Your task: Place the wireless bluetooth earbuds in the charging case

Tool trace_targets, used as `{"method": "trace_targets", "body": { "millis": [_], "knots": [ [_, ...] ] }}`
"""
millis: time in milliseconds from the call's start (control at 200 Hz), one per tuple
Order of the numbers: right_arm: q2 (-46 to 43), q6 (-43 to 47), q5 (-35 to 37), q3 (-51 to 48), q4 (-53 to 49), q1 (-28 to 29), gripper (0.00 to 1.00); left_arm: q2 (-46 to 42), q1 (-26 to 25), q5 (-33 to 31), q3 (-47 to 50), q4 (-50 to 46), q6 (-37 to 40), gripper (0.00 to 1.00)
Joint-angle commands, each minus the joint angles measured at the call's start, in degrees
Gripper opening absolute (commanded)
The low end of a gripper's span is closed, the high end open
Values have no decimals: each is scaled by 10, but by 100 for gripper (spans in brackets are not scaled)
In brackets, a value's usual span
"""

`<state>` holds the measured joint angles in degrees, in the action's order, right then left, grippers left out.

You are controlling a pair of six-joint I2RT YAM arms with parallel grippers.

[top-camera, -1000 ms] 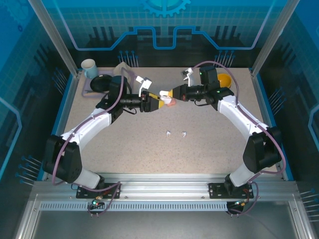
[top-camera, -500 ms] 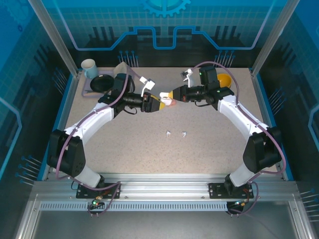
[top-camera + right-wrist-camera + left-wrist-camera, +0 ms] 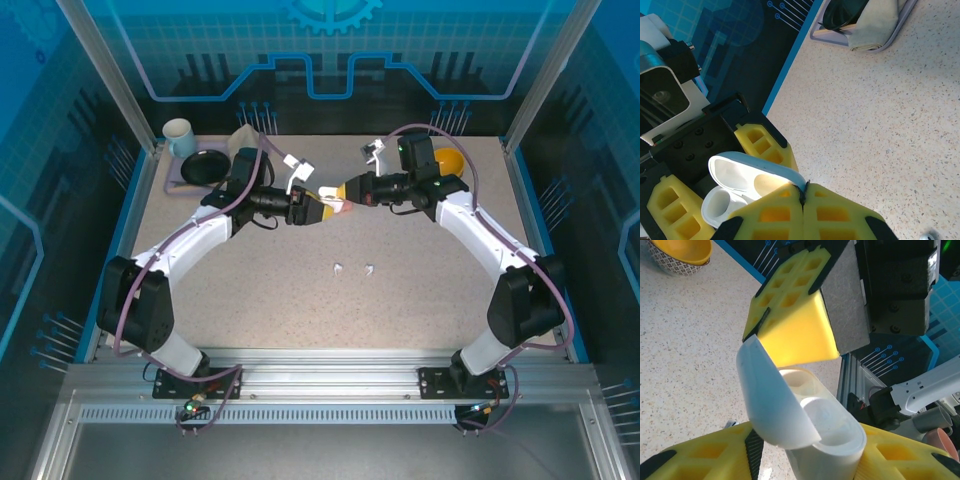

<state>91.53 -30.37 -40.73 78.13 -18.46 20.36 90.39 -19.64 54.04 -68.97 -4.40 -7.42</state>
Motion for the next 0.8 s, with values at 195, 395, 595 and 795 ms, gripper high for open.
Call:
{"method": "trace_targets", "body": {
  "millis": [195, 395, 595, 795],
  "knots": [
    [8, 6, -3, 16, -10, 10, 0, 5, -4, -10, -6, 35, -16, 43],
    [8, 6, -2, 17, -11, 12, 0, 11, -12, -10, -7, 35, -15, 34],
    [7, 6, 3, 20, -14, 13, 0, 12, -16, -5, -7, 28, -5, 21],
    [1, -3, 22, 32, -23, 8, 6, 3, -17, -15, 8, 27, 15, 4]
  ]
}}
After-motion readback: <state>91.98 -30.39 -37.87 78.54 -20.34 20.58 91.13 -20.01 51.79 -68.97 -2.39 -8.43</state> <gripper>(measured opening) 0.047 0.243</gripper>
